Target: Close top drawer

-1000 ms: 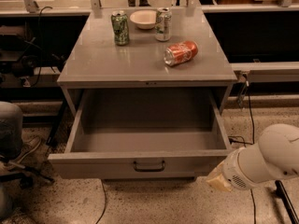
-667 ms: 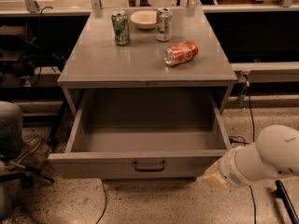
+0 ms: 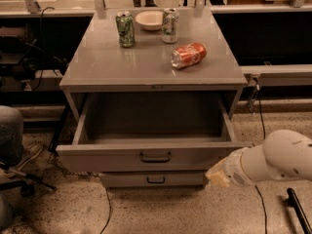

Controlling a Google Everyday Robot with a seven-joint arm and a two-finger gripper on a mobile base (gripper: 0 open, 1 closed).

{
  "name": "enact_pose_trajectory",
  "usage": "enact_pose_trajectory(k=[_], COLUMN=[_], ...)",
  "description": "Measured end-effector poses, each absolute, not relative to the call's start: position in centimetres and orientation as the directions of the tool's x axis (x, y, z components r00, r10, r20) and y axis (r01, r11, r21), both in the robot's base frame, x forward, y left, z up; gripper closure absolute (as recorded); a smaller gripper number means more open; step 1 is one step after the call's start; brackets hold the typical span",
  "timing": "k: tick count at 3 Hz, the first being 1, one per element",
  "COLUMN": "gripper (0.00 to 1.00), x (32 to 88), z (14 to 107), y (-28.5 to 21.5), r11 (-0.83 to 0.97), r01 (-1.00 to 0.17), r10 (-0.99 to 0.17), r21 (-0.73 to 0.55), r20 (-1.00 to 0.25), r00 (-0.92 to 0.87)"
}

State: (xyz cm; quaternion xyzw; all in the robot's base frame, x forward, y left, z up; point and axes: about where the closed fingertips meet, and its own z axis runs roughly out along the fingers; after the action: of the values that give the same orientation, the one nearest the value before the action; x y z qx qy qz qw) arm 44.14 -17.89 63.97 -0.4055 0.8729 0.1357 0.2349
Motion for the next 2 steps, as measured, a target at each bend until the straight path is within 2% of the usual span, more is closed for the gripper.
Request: enact_pose_trajectory(k=[2], gripper=[1.00], x=[52.0], z=[64.2], y=[-15.9], r11=[0.658], r01=[-0.752], r10=[-0.518], r21=[0.025], r20=[-0.710], r00=[-0.477])
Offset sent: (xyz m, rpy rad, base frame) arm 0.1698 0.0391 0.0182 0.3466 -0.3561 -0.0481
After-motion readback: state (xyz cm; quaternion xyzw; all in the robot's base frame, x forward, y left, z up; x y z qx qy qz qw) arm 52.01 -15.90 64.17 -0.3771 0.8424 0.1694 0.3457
